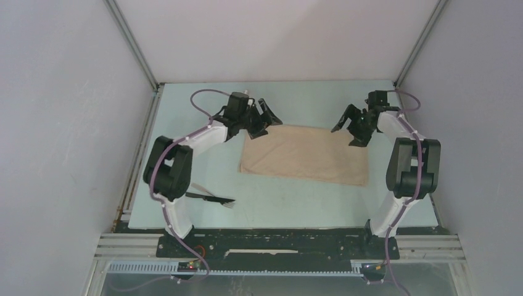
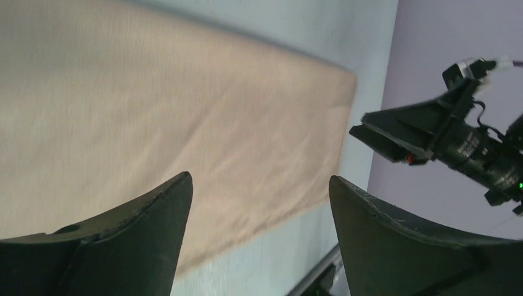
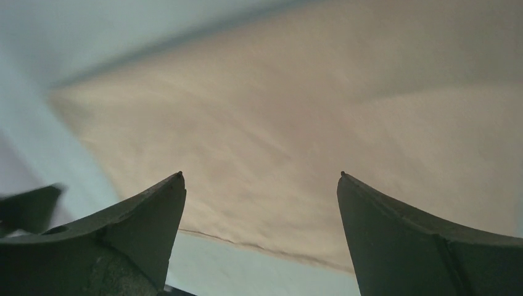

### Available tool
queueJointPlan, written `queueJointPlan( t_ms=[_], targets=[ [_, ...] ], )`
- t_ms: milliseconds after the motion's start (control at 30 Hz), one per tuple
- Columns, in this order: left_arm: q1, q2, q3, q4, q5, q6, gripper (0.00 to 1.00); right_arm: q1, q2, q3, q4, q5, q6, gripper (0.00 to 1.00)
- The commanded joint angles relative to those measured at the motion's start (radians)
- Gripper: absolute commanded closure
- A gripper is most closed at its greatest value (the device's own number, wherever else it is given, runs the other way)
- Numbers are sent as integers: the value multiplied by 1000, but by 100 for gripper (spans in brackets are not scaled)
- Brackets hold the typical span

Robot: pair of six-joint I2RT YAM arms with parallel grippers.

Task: Fold the napkin into a case and place the utensils inside
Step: Smooth out the rectangle-folded napkin at the center of the board, then pick up the rectangle-folded napkin from the center of the board.

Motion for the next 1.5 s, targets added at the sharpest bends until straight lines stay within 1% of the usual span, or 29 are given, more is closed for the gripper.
queueJointPlan(
  t_ms=[0,67,133,200,233,267,300,367,400,433,500,633,700,733,833,933,1100,1333,1467],
  targets=[
    [-15,-266,-91,-220,2,102,14,-10,-106,38,-403,338,-172,1],
    [-26,-357,-152,-238,36,130,13,-34,-127,33,-438,314,-222,3],
    [-36,-424,-201,-261,60,166,14,-78,-120,33,-466,234,-272,6],
    [-44,-464,-235,-285,79,195,14,-108,-116,34,-470,160,-296,10],
    [-45,-476,-251,-288,89,199,14,-104,-122,38,-461,125,-304,11],
    [-45,-484,-266,-287,109,201,14,-96,-130,45,-432,55,-310,11],
    [-46,-490,-276,-285,136,203,14,-87,-137,46,-383,-28,-287,10],
    [-46,-489,-280,-286,161,216,14,-55,-127,34,-222,-247,-134,7],
    [-46,-490,-278,-292,173,220,14,-20,-117,21,-134,-310,-62,4],
    [-45,-494,-276,-298,187,221,14,20,-116,4,19,-324,10,1],
    [-44,-513,-276,-306,215,223,14,87,-88,-6,197,-315,126,0],
    [-45,-597,-310,-322,221,237,14,155,71,-3,617,-380,395,0],
    [-45,-634,-324,-339,217,249,14,184,150,12,745,-379,483,0],
    [-45,-650,-329,-349,219,254,14,200,182,26,782,-373,501,0],
    [-44,-685,-341,-369,221,265,14,246,265,92,784,-347,511,0],
    [-44,-699,-342,-376,228,270,14,258,320,98,833,-334,530,0],
    [-40,-692,-329,-396,243,287,14,231,408,66,942,-336,566,0],
    [-30,-691,-322,-404,257,288,14,206,469,69,944,-318,547,0],
    [-27,-699,-327,-408,262,285,14,196,500,84,989,-360,560,0]
  ],
)
